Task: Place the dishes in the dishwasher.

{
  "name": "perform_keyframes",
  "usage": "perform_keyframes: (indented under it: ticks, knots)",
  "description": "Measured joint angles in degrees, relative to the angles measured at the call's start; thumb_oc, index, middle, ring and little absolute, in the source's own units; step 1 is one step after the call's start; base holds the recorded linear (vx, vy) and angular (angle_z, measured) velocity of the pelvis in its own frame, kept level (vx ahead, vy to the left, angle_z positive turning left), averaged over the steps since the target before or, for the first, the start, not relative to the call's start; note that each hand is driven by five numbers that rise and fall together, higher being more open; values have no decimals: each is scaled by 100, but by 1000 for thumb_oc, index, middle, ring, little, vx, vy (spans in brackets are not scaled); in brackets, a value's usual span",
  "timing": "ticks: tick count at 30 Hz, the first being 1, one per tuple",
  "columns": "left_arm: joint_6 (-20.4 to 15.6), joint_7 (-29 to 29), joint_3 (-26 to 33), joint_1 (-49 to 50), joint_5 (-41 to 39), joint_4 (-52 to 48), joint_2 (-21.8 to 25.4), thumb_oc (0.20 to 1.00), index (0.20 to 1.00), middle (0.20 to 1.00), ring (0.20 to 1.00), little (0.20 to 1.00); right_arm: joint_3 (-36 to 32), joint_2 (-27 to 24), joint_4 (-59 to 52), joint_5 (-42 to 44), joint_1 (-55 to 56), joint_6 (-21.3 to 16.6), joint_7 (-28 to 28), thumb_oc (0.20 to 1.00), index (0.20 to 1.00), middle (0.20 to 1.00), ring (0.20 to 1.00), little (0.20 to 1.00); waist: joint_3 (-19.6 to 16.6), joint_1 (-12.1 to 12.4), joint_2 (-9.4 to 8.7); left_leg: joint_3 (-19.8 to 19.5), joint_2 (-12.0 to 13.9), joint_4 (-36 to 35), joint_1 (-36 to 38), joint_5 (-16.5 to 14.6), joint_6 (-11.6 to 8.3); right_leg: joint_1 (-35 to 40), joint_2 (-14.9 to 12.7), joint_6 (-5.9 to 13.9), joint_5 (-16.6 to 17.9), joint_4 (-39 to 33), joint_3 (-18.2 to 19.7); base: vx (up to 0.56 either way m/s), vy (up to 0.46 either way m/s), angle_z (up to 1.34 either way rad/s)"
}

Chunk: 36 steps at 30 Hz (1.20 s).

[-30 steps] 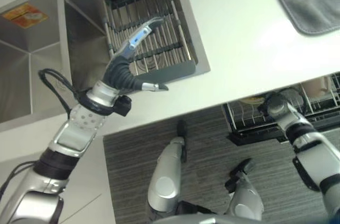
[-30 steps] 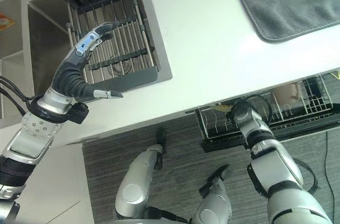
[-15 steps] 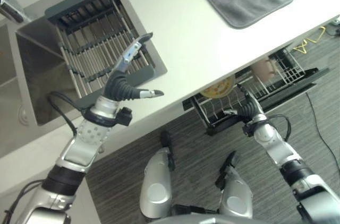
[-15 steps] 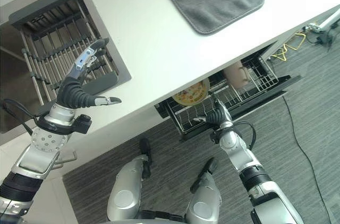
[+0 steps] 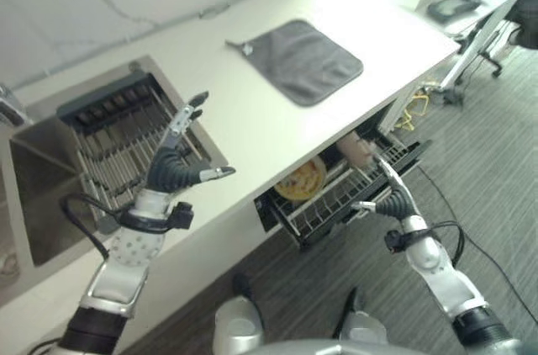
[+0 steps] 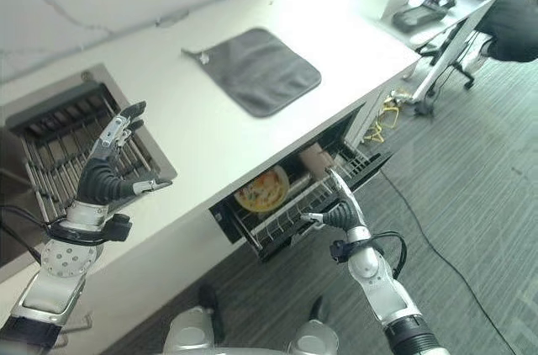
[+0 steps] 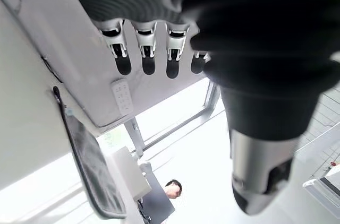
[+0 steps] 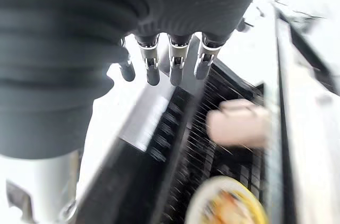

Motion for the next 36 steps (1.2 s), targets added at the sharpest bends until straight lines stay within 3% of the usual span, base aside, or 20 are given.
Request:
perform_keyframes:
  ticks: [4,9,14,18,23,28,31,33,34,35,36]
  knots:
    - [1,-61,246,383,55,-1,-123,1000,1000,1000,1000,1000,-752,-7,-536,13,457,-24,-144,1000,1000,1000,1000,1000,-276,-111,39,-63,-45,-339,265,52,-77,61,90,-37,-84,-19,136,7,-45,-20]
    - [-4,-137,410,580,-72,59,-183,1000,1000,1000,1000,1000,-1141,-7,-665,288,795,-328,-440,1000,1000,1000,1000,1000,-479,-202,181,-113,-30,-494,536,69,-78,171,196,-4,-121,-13,281,8,-38,-19]
    - [-224,-236,418,576,-67,84,-263,1000,1000,1000,1000,1000,-1559,73,-594,980,1115,-365,-665,1000,1000,1000,1000,1000,-583,-433,242,-86,-32,-588,652,77,-84,172,189,21,-255,143,285,47,-41,0]
    - [-355,-209,521,577,-60,156,-278,1000,1000,1000,1000,1000,-1767,716,326,1781,1322,-543,-637,1000,1000,1000,1000,1000,-690,-470,261,-76,-40,-600,799,33,-91,145,117,118,-546,481,288,7,-14,2]
    - [-465,-113,598,562,-51,324,-303,1000,1000,1000,1000,1000,-1735,1099,985,2398,1403,-548,-376,1000,1000,1000,1000,1000,-717,-491,406,-82,-55,-598,810,28,-71,138,76,78,-604,637,283,32,11,2]
    - [-472,-44,517,363,172,449,-327,1000,1000,1000,1000,1000,-1489,1226,1692,3242,1323,-630,-64,1000,1000,1000,1000,1000,-718,-445,522,-178,-268,-354,805,-188,-8,141,-292,207,-883,1136,251,65,77,14]
    - [-453,4,335,176,175,447,-339,1000,1000,1000,1000,1000,-1390,1364,2080,3518,1129,-729,10,1000,1000,1000,1000,1000,-706,-368,623,-300,-427,219,563,-517,103,69,-649,209,-1009,1524,183,53,162,20]
    - [-318,66,93,-163,174,479,-385,1000,1000,1000,1000,1000,-1368,1402,2433,3792,891,-828,41,1000,1000,1000,1000,1000,-620,-338,686,-468,-465,918,224,-854,254,46,-905,253,-1060,1824,-9,48,129,40]
    - [-251,73,-152,-308,215,456,-425,1000,1000,1000,1000,1000,-1364,1344,2564,4033,770,-835,133,1000,1000,1000,1000,1000,-542,-305,873,-595,-534,1281,77,-1118,295,-33,-1120,165,-1003,2201,-146,82,164,41]
    - [-226,95,-141,-296,226,459,-428,1000,1000,1000,1000,1000,-1346,1361,2565,4078,731,-835,171,1000,1000,1000,1000,1000,-539,-238,954,-564,-537,1360,53,-1187,323,-89,-1189,122,-981,2282,-280,99,191,18]
    - [-187,126,-108,-339,245,434,-414,1000,1000,1000,1000,1000,-1295,1449,2630,4175,639,-849,276,1000,1000,1000,1000,1000,-536,-137,950,-531,-593,1565,-89,-1259,390,-75,-1283,142,-1273,2287,-432,96,189,6]
